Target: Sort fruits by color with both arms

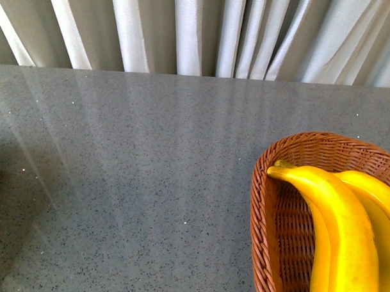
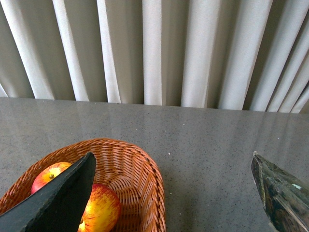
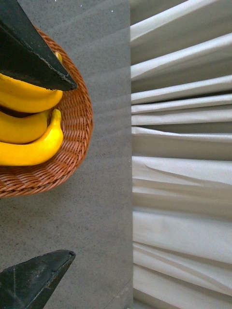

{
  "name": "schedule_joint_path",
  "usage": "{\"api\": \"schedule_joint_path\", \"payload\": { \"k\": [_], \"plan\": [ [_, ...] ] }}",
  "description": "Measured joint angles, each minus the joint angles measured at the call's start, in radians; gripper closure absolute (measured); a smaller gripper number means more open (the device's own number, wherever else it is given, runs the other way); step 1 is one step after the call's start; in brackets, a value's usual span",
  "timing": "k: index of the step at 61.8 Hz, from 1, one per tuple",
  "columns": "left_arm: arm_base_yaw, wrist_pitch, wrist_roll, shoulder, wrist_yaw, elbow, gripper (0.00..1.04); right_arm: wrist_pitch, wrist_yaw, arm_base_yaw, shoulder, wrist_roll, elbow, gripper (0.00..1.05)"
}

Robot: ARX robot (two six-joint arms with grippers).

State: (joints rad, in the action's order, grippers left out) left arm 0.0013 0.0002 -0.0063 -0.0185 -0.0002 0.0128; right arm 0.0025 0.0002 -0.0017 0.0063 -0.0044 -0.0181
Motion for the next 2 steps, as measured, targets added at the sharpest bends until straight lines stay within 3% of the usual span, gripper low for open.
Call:
{"api": "schedule_joint_path", "payload": {
  "k": [2],
  "plan": [
    [0.0, 0.0, 0.0, 0.0, 0.0, 0.0, 0.09, 0.0, 0.0, 0.0, 0.0, 0.0, 0.0, 0.09]
  ]
}}
